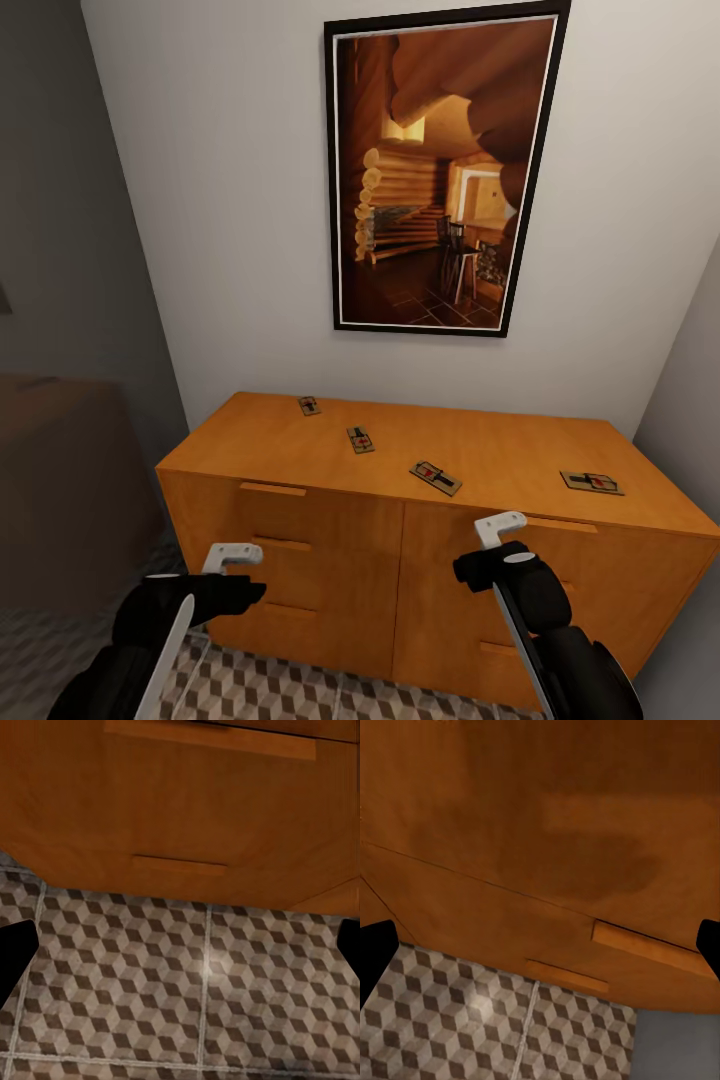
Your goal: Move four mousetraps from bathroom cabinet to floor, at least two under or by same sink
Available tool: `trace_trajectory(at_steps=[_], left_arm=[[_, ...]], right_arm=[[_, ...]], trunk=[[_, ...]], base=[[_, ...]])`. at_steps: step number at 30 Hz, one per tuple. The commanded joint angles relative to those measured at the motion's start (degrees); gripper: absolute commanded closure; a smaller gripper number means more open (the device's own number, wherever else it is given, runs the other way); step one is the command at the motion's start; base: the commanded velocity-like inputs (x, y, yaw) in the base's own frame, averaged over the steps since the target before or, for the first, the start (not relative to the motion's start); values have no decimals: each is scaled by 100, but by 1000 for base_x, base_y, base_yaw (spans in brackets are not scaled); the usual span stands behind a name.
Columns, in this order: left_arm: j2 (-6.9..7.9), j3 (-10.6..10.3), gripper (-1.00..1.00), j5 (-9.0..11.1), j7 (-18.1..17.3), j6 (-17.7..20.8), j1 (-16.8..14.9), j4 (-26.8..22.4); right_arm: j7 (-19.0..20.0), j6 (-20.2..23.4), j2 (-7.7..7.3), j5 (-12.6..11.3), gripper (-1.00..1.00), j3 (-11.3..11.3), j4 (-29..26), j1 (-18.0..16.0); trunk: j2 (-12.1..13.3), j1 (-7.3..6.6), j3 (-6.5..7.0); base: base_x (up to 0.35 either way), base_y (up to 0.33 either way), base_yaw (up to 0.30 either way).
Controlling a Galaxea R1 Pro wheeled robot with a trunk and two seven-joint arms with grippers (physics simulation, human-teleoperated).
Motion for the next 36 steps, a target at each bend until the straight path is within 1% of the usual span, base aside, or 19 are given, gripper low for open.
trace_trajectory(at_steps=[1, 4, 10, 18, 22, 36], left_arm=[[-3, -7, -100, 15, 0, 25, -4, -5], [-46, -15, -100, 18, 0, 22, -6, -8], [-64, -17, -100, 19, 0, 23, -6, -9], [-96, -17, -100, 19, 0, 19, -6, -9], [-104, -17, -100, 19, 0, 18, -6, -9], [-106, -19, -100, 15, 3, 9, -6, -9]], right_arm=[[6, 28, 1, 27, -100, 5, -5, -5], [3, 28, 1, 27, -100, 5, -7, -5], [0, 28, -2, 27, -100, 5, -9, -6], [0, 28, -4, 27, -100, 5, -9, -6], [-2, 28, -2, 27, -100, 5, -11, -6], [-26, 28, -5, 28, -100, 5, -18, -48]], trunk=[[-4, 0, -6], [-4, 0, -6], [-4, 0, -6], [-4, 0, -6], [-4, 0, -6], [-4, 0, -6]], base=[[0, 0, 0], [0, 0, 0], [-21, 0, 0], [-207, 0, 0], [-105, 0, 0], [-16, 0, 0]])
